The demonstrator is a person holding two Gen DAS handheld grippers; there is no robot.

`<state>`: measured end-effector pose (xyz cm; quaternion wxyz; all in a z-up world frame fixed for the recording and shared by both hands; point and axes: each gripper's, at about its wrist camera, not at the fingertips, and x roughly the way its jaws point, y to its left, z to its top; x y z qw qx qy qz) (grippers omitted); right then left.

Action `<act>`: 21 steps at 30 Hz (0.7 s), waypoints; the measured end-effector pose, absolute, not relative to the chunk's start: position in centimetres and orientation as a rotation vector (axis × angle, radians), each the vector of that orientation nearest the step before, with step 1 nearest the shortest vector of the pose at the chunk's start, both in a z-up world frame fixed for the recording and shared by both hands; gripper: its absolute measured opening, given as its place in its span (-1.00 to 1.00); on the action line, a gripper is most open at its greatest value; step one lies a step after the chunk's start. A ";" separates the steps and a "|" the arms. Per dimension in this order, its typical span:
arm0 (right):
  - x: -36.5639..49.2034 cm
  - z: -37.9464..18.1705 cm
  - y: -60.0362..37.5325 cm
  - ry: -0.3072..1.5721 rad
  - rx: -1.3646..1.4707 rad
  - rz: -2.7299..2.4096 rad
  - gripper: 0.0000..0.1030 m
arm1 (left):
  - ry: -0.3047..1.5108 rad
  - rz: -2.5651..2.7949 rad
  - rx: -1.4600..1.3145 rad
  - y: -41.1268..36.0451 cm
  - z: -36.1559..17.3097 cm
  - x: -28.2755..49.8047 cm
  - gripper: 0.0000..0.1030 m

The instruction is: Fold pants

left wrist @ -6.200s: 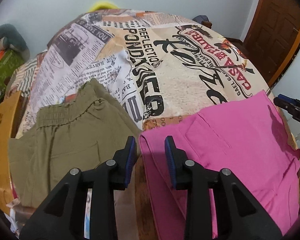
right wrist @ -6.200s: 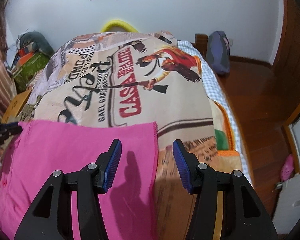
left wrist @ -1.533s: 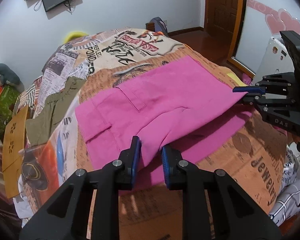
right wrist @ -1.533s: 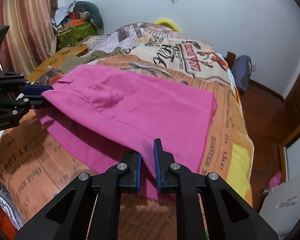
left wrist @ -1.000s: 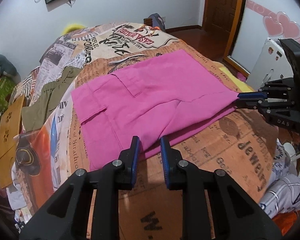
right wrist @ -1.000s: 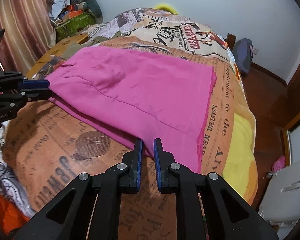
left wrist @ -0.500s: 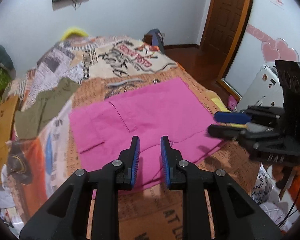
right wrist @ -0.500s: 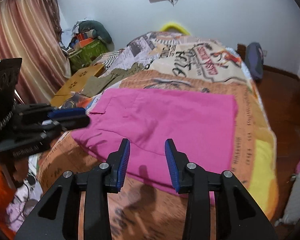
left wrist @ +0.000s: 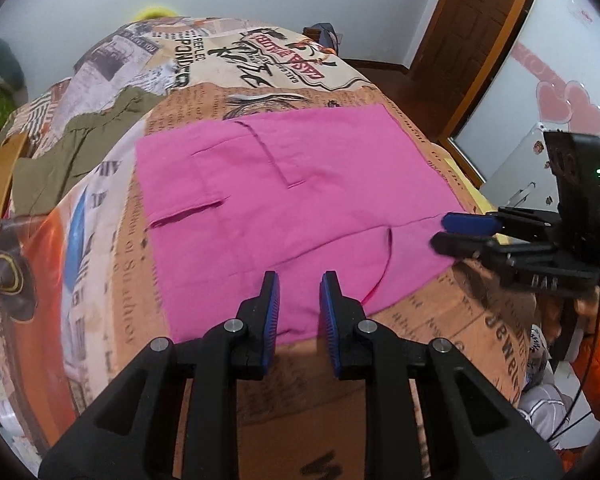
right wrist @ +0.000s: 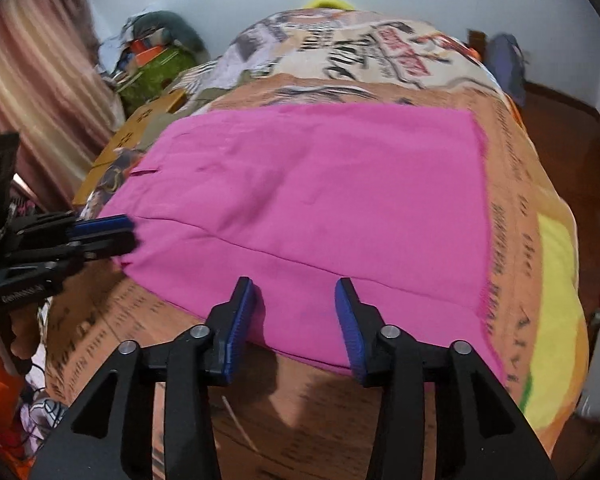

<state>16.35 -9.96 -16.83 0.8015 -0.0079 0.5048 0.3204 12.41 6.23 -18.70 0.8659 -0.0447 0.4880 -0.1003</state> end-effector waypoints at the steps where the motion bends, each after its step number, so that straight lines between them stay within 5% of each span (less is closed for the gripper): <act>1: 16.4 -16.9 -10.6 1.087 -0.008 0.672 -0.21 | 1.021 -0.208 -0.097 6.5 -18.7 12.1 -0.59; 21: 16.6 -15.3 -18.0 1.061 0.012 0.467 -0.16 | 0.972 -0.110 -0.158 10.6 -15.4 11.1 -0.30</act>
